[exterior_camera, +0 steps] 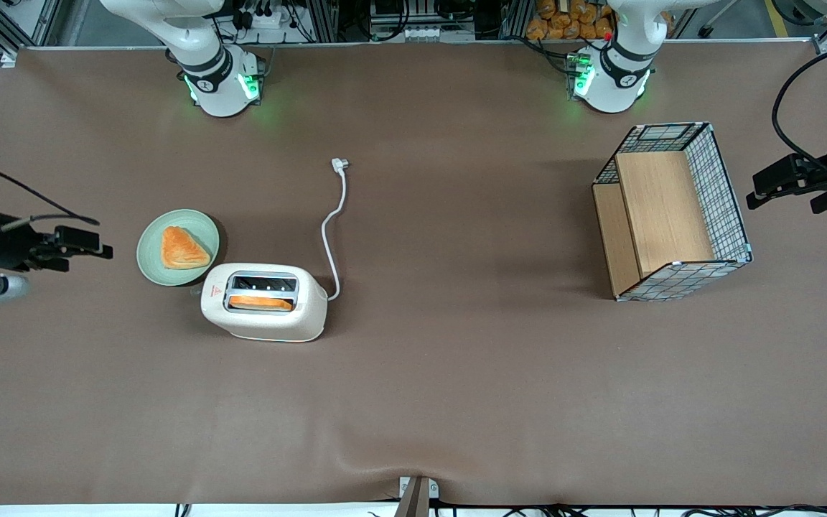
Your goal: Press toaster button with right arm
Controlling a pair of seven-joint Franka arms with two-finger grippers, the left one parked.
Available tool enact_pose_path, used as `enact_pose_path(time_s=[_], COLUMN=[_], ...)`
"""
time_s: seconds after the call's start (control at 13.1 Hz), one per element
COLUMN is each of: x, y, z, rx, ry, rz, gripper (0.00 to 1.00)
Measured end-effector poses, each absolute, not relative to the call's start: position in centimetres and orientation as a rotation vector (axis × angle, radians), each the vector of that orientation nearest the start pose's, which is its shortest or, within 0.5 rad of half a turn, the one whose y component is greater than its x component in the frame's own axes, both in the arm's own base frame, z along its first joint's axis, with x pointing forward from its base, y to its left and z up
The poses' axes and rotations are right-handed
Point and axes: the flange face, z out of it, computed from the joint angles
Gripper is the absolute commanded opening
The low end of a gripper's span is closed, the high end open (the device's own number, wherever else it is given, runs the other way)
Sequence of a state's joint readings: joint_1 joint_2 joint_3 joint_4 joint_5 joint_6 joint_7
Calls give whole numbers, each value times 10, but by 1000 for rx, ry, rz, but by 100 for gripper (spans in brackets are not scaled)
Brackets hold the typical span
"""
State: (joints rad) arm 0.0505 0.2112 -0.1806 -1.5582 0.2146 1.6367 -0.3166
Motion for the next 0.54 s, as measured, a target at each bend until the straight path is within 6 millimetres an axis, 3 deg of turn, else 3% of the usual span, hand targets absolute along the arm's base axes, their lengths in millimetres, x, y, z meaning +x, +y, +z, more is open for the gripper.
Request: enact_pose_path(time_s=[0.23, 0.54], x=[586, 551], y=[-57, -66], z=[547, 581], rx=[-2999, -3064], ry=[-202, -33], rz=[97, 92], gripper=[100, 100])
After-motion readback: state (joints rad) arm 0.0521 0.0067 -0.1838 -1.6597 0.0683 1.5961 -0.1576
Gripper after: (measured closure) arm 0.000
